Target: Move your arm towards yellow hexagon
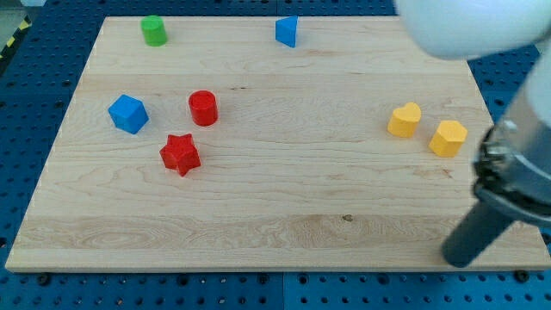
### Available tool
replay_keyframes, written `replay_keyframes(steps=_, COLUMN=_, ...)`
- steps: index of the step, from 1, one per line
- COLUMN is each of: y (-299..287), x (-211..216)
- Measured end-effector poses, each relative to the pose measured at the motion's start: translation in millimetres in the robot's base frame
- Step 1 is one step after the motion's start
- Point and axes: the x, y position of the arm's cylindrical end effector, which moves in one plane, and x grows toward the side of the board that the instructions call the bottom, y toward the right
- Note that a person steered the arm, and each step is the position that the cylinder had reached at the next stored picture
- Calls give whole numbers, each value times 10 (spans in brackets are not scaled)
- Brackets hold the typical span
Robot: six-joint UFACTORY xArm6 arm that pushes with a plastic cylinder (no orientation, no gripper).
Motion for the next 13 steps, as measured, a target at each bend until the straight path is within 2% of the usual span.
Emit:
replay_keyframes(steps=1, y=199, x=-87)
replay_keyframes(steps=2, y=587, x=-376)
replay_keyframes(steps=3, y=703, x=-457)
replay_keyframes(steps=9, y=382, x=-429)
replay_keyframes(steps=10, y=143, x=-432)
replay_keyframes(steps=11, y=123, x=-495)
replay_keyframes(steps=13, y=-111, x=-929)
